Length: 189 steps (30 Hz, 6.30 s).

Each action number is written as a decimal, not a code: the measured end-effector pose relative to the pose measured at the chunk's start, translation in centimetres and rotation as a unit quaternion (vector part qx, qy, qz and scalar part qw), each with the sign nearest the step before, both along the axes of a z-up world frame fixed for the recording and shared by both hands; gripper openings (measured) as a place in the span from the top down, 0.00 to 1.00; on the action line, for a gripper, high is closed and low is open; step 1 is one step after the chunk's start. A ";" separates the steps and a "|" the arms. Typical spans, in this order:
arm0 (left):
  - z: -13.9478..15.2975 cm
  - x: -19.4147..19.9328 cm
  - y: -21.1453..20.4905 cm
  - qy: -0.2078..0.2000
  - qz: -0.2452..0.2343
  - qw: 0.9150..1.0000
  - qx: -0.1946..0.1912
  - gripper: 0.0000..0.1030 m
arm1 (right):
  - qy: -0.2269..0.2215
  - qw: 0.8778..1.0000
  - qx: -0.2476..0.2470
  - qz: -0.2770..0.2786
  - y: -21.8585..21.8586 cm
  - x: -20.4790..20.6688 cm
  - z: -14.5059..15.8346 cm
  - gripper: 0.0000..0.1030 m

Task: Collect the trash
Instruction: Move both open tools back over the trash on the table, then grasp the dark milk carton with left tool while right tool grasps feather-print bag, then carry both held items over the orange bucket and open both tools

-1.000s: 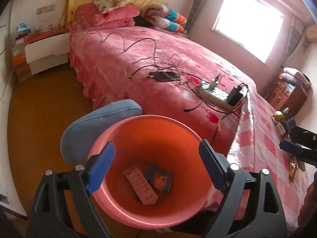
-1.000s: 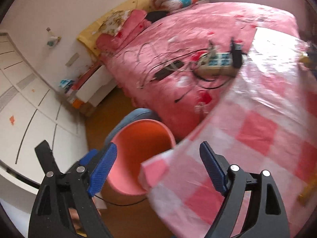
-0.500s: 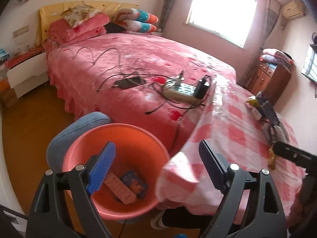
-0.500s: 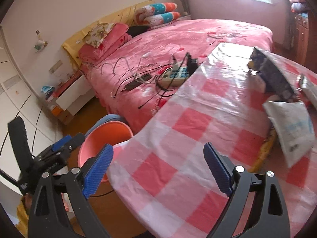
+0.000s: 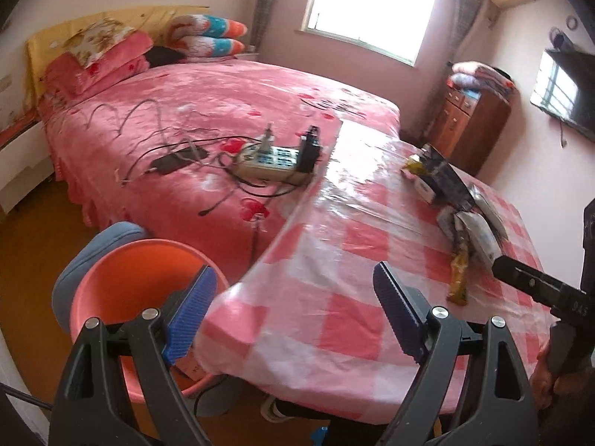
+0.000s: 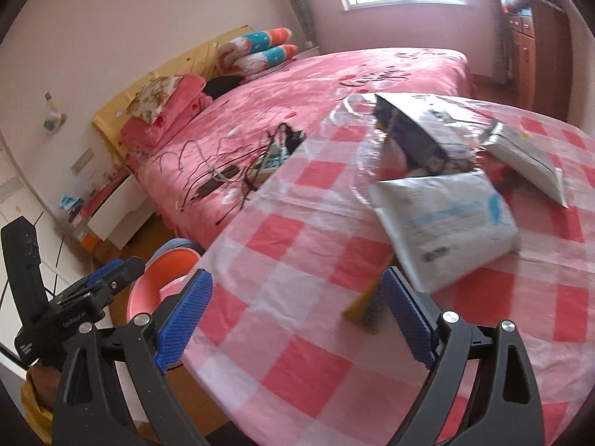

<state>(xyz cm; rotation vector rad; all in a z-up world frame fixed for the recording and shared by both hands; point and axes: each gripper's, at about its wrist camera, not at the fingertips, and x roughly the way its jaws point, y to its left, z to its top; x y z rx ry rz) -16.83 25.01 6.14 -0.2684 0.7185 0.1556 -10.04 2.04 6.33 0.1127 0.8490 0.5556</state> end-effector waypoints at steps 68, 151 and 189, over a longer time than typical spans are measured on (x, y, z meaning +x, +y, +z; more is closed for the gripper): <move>-3.8 28.1 -15.2 0.077 -0.088 0.971 -0.210 0.51 | 0.159 0.942 0.283 -0.082 -14.3 6.7 -6.5 0.40; -3.2 2.9 3.4 -0.036 -0.035 0.961 -0.272 0.60 | -0.061 0.998 -0.024 -0.007 2.3 1.3 4.2 0.76; -9.6 -8.0 19.4 0.017 0.223 0.957 -0.185 0.30 | -0.003 0.986 -0.036 0.165 23.1 -0.6 -0.9 0.14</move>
